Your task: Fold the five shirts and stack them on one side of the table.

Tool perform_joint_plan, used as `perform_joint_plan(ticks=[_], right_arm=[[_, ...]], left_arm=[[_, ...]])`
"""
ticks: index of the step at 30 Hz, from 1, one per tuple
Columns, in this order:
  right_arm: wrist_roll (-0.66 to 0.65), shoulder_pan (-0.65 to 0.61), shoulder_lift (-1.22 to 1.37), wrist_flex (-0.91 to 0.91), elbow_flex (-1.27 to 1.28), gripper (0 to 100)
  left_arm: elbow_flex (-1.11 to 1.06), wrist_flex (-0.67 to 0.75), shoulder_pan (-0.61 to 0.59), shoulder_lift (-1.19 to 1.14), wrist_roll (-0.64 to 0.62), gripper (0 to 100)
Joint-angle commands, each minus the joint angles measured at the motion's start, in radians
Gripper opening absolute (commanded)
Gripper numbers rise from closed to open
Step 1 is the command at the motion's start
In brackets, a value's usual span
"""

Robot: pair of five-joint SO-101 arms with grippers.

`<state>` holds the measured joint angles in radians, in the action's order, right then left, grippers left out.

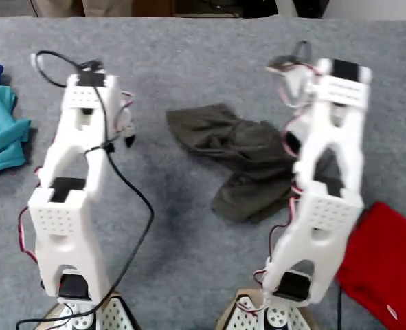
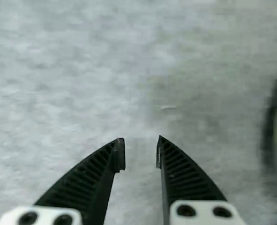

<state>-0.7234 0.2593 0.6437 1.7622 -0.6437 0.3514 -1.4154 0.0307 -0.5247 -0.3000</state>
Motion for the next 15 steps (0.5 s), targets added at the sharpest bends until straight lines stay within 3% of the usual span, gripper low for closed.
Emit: perform_joint_plan(ticks=[1, 7, 11, 15], right_arm=[[-0.031, 0.102, -0.025, -0.041, -0.001, 0.9], [0.0, 0.219, 0.047, -0.18, 0.008, 0.9], [0.149, 0.278, 0.159, -0.307, -0.002, 0.9], [0.295, 0.285, 0.229, -0.373, -0.016, 0.9]], left_arm=[[0.002, 0.1, 0.069, 0.007, -0.064, 13], [0.003, 0.281, 0.172, 0.007, -0.192, 15], [-0.005, 0.407, 0.236, 0.005, -0.339, 21], [0.002, 0.454, 0.322, -0.036, -0.382, 22]])
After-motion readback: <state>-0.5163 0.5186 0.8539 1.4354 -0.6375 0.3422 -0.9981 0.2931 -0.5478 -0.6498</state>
